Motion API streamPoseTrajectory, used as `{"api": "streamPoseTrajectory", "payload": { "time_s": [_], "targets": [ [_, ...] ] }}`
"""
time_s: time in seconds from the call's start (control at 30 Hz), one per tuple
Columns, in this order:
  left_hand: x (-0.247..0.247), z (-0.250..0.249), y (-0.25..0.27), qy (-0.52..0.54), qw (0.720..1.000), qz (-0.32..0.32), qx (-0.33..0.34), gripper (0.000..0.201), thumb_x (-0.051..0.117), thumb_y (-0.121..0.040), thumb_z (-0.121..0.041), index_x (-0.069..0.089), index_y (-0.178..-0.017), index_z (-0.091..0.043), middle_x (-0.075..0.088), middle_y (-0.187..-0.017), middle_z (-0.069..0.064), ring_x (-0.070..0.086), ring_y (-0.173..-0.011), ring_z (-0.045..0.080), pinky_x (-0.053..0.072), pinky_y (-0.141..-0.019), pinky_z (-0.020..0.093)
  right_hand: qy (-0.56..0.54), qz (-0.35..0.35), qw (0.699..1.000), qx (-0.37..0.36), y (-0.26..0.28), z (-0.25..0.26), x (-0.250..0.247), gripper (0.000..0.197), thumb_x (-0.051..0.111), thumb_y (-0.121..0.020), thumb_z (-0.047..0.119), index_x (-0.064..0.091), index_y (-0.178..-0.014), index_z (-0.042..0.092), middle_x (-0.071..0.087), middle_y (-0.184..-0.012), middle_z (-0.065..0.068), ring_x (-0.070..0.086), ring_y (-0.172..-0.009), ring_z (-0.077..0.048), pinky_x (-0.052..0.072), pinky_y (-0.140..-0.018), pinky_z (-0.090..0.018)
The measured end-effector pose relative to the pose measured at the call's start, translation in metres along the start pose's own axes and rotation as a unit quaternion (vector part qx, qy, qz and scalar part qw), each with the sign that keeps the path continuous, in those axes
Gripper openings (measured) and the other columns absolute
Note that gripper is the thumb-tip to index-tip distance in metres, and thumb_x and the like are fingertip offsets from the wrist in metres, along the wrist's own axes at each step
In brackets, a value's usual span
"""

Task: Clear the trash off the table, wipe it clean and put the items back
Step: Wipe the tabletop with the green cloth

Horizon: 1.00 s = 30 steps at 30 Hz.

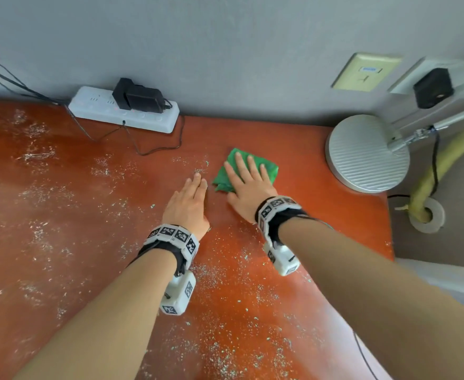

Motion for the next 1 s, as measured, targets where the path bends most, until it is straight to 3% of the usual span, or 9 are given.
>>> {"api": "streamPoseTrajectory", "payload": {
  "time_s": [0.07, 0.13, 0.3, 0.4, 0.57, 0.67, 0.73, 0.87, 1.0],
  "targets": [
    [-0.001, -0.001, 0.001, 0.003, 1.0, 0.006, -0.006, 0.085, 0.057, -0.093, -0.015, 0.005, -0.16, -0.016, -0.007, -0.167, -0.001, 0.001, -0.154, 0.018, 0.014, -0.124, 0.04, 0.019, 0.023, 0.998, -0.056, 0.021, 0.01, 0.012, 0.069, 0.03, -0.101, 0.041, -0.009, -0.157, 0.029, -0.019, -0.163, -0.001, -0.015, -0.151, -0.027, -0.005, -0.122, -0.048],
    [-0.001, -0.004, 0.004, 0.0, 1.0, 0.015, -0.011, 0.083, 0.056, -0.095, -0.015, 0.004, -0.16, -0.016, -0.008, -0.167, -0.002, 0.0, -0.154, 0.018, 0.015, -0.124, 0.039, 0.013, 0.015, 0.999, -0.042, 0.036, -0.013, 0.014, 0.066, 0.028, -0.102, 0.037, -0.009, -0.157, 0.032, -0.019, -0.164, 0.002, -0.014, -0.151, -0.024, -0.004, -0.123, -0.046],
    [0.006, -0.015, 0.022, -0.023, 0.999, 0.025, -0.011, 0.078, 0.051, -0.098, -0.019, 0.004, -0.159, -0.017, -0.008, -0.167, -0.001, 0.002, -0.154, 0.019, 0.022, -0.123, 0.04, -0.079, -0.008, 0.98, 0.18, 0.081, -0.115, 0.016, 0.065, 0.026, -0.102, 0.036, -0.009, -0.157, 0.033, -0.019, -0.164, -0.001, -0.013, -0.151, -0.026, -0.003, -0.123, -0.046],
    [0.019, -0.026, 0.036, -0.041, 0.999, 0.025, -0.005, 0.079, 0.052, -0.097, -0.024, 0.004, -0.159, -0.016, -0.008, -0.167, 0.001, 0.002, -0.154, 0.023, 0.024, -0.122, 0.043, -0.099, -0.007, 0.966, 0.237, 0.101, -0.118, 0.026, 0.067, 0.028, -0.102, 0.038, -0.01, -0.157, 0.03, -0.02, -0.163, -0.002, -0.014, -0.151, -0.028, -0.003, -0.122, -0.048],
    [0.04, -0.048, 0.059, -0.054, 0.998, 0.017, 0.0, 0.085, 0.057, -0.095, -0.024, 0.002, -0.159, -0.017, -0.009, -0.166, 0.001, -0.001, -0.153, 0.026, 0.019, -0.122, 0.046, -0.052, 0.011, 0.995, 0.083, 0.124, -0.022, 0.058, 0.071, 0.03, -0.1, 0.04, -0.011, -0.157, 0.029, -0.023, -0.162, -0.001, -0.018, -0.15, -0.028, -0.005, -0.122, -0.05],
    [0.047, -0.057, 0.067, -0.054, 0.998, 0.019, 0.0, 0.086, 0.058, -0.094, -0.024, 0.002, -0.159, -0.018, -0.009, -0.166, 0.001, -0.001, -0.153, 0.027, 0.02, -0.122, 0.046, -0.037, 0.021, 0.999, 0.025, 0.148, -0.024, 0.071, 0.068, 0.03, -0.102, 0.038, -0.011, -0.156, 0.034, -0.023, -0.162, 0.004, -0.019, -0.15, -0.023, -0.007, -0.122, -0.047],
    [0.048, -0.06, 0.07, -0.056, 0.998, 0.024, 0.002, 0.086, 0.058, -0.094, -0.025, 0.001, -0.159, -0.018, -0.01, -0.166, 0.001, -0.001, -0.153, 0.027, 0.02, -0.122, 0.046, -0.058, -0.01, 0.995, 0.076, 0.164, -0.064, 0.074, 0.067, 0.031, -0.102, 0.037, -0.01, -0.156, 0.036, -0.021, -0.163, 0.005, -0.017, -0.15, -0.022, -0.006, -0.123, -0.045],
    [0.053, -0.07, 0.08, -0.081, 0.996, 0.035, 0.013, 0.085, 0.057, -0.095, -0.027, 0.002, -0.159, -0.018, -0.008, -0.167, 0.002, 0.003, -0.153, 0.028, 0.022, -0.122, 0.045, -0.132, -0.057, 0.95, 0.277, 0.209, -0.16, 0.08, 0.067, 0.033, -0.101, 0.037, -0.005, -0.157, 0.034, -0.013, -0.165, 0.0, -0.008, -0.152, -0.028, 0.001, -0.122, -0.05],
    [0.06, -0.083, 0.095, -0.088, 0.995, 0.036, 0.015, 0.084, 0.057, -0.095, -0.028, 0.003, -0.159, -0.018, -0.006, -0.167, 0.001, 0.005, -0.153, 0.027, 0.023, -0.121, 0.045, -0.152, -0.046, 0.931, 0.329, 0.21, -0.165, 0.082, 0.069, 0.031, -0.1, 0.042, -0.005, -0.157, 0.031, -0.016, -0.164, -0.003, -0.01, -0.151, -0.03, 0.0, -0.121, -0.054]
  ]
}}
Point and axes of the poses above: each hand's wrist, its own y-axis away from the middle knuckle, its own x-axis out of the palm, z = x × y, the point moved 3 cm from there along -y, towards the middle knuckle
